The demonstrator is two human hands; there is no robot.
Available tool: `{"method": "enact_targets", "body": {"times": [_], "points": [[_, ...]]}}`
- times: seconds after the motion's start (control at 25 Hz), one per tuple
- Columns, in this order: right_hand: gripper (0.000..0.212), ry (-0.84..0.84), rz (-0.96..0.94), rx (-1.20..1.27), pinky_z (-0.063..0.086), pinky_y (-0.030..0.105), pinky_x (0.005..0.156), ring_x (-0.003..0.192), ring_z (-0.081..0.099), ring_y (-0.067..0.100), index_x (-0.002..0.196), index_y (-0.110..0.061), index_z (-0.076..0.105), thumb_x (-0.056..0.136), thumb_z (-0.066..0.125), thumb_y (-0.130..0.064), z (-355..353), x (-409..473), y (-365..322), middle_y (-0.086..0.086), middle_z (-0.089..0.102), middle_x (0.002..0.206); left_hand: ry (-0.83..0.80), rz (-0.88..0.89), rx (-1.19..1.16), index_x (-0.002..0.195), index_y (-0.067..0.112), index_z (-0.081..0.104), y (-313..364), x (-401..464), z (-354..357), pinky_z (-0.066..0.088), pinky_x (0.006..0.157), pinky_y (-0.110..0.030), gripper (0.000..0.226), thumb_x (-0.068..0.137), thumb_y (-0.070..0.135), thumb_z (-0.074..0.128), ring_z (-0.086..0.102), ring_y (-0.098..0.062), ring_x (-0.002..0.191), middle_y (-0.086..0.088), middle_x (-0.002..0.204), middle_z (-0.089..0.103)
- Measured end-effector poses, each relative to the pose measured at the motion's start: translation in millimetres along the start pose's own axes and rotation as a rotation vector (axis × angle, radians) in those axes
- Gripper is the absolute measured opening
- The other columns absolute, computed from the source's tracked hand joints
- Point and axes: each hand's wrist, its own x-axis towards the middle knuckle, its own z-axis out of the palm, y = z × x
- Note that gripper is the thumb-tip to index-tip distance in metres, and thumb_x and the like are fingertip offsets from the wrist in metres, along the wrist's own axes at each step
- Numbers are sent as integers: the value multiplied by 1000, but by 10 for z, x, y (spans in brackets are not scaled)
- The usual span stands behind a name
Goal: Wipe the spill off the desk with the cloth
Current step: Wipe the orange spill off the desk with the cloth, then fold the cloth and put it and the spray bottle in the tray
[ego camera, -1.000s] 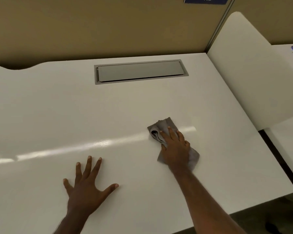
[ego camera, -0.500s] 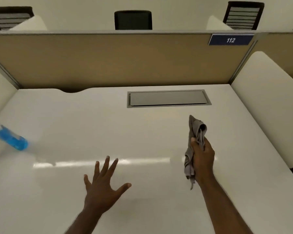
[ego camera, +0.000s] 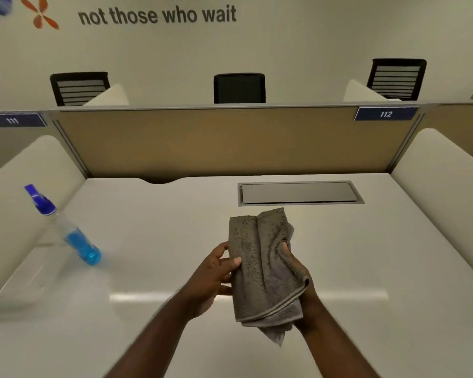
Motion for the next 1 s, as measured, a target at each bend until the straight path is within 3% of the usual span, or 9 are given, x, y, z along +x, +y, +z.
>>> {"method": "enact_targets", "body": {"times": [0.12, 0.28, 0.44, 0.56, 0.64, 0.72, 0.8, 0.92, 1.0], "points": [[51, 7, 4, -211, 53, 48, 89, 116, 60, 39, 133, -7, 53, 98, 43, -43, 82, 32, -62, 23, 59, 131, 41, 5, -4, 129, 36, 49, -39, -68, -276, 58, 74, -37, 38, 95, 21, 60, 71, -28, 100, -7, 111, 73], [44, 76, -47, -632, 57, 42, 82, 112, 64, 33, 133, -16, 51, 91, 61, -12, 106, 96, -64, 11, 67, 123, 5, 2, -51, 131, 38, 50, -48, -166, -672, 58, 73, -38, 45, 93, 18, 63, 69, -31, 103, -11, 113, 72], [52, 20, -107, -454, 57, 42, 80, 111, 63, 35, 131, -28, 55, 89, 56, 2, 269, 219, 69, 13, 65, 125, -3, 92, -144, 125, 35, 59, -12, -228, -1011, 58, 72, -38, 43, 86, 20, 64, 69, -28, 101, -11, 115, 71], [38, 30, -126, -307, 58, 39, 76, 95, 66, 33, 114, -16, 69, 84, 51, -2, 404, 314, 169, 19, 68, 108, -12, 136, -250, 115, 32, 70, 16, -229, -1210, 57, 72, -37, 30, 90, 18, 57, 70, -23, 96, -8, 113, 71], [38, -12, -124, -223, 52, 36, 77, 89, 61, 31, 105, -7, 72, 75, 50, -17, 482, 359, 205, 19, 68, 98, -36, 129, -381, 113, 23, 71, 19, -243, -1334, 57, 74, -41, 31, 92, 22, 48, 68, -27, 96, -9, 115, 68], [42, -19, -125, -304, 50, 36, 78, 91, 62, 29, 99, -8, 72, 70, 62, -37, 566, 384, 215, 16, 69, 99, -64, 139, -417, 108, 16, 71, 46, -280, -1421, 55, 78, -42, 37, 89, 34, 44, 65, -30, 98, -10, 118, 64], [40, -32, -159, -560, 50, 41, 90, 110, 61, 28, 91, -13, 69, 67, 74, -44, 614, 415, 214, 11, 65, 120, -60, 206, -277, 97, 14, 73, 48, -305, -1453, 56, 79, -39, 30, 83, 39, 63, 65, -30, 106, -5, 124, 65], [28, -17, -254, -841, 52, 44, 93, 126, 52, 27, 79, -18, 60, 64, 83, -12, 692, 465, 175, 7, 57, 133, 16, 322, -13, 76, 16, 66, 15, -369, -1456, 57, 80, -37, 22, 65, 20, 85, 65, -28, 111, 1, 128, 64], [45, -21, -274, -939, 54, 47, 92, 125, 52, 30, 90, -20, 56, 63, 82, 4, 748, 480, 114, 6, 57, 133, 27, 348, 90, 88, 20, 62, 20, -415, -1451, 59, 79, -39, 36, 64, 10, 87, 66, -25, 106, 7, 130, 62]]}}
